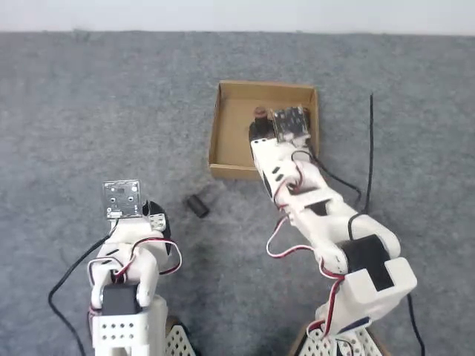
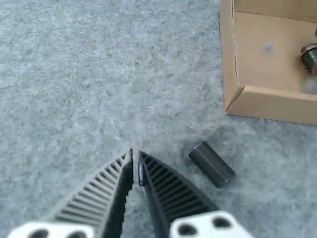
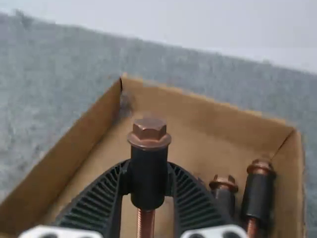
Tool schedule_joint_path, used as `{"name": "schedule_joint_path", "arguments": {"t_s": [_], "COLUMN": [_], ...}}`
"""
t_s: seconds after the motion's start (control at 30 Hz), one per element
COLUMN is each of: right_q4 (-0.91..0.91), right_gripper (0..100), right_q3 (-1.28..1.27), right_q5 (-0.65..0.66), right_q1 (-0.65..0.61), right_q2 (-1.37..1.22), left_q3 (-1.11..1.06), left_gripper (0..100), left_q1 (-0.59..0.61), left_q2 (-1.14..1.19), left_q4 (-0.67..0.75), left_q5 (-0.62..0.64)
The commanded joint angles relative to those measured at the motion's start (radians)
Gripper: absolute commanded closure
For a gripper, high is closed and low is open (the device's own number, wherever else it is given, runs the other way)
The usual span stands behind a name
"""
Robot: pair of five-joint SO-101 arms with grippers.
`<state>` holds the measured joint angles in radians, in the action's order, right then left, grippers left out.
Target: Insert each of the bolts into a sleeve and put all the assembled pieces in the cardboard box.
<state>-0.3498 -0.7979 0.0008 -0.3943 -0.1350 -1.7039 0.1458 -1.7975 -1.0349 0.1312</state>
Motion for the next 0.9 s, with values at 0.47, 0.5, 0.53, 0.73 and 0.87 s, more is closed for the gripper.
{"name": "schedule_joint_path", "arguments": {"t_s": [0.47, 0.5, 0.53, 0.73, 0.87], "right_q4": [0.941, 0.978, 1.01, 1.119, 1.175], "right_gripper": [98.9, 98.9, 98.9, 98.7, 93.9], "right_q3": [0.594, 0.629, 0.664, 0.847, 0.925], "right_q5": [0.014, 0.014, 0.014, 0.014, 0.014], "right_q1": [0.008, 0.008, 0.008, 0.01, 0.012], "right_q2": [-0.028, -0.056, -0.087, -0.24, -0.292], "left_q3": [0.018, 0.018, 0.018, 0.018, 0.018], "left_gripper": [99, 99, 99, 99, 99], "left_q1": [0.003, 0.003, 0.003, 0.003, 0.003], "left_q2": [-0.021, -0.021, -0.021, -0.021, -0.021], "left_q4": [-0.002, -0.002, -0.002, -0.003, -0.003], "left_q5": [-0.008, -0.008, -0.008, -0.008, -0.008]}}
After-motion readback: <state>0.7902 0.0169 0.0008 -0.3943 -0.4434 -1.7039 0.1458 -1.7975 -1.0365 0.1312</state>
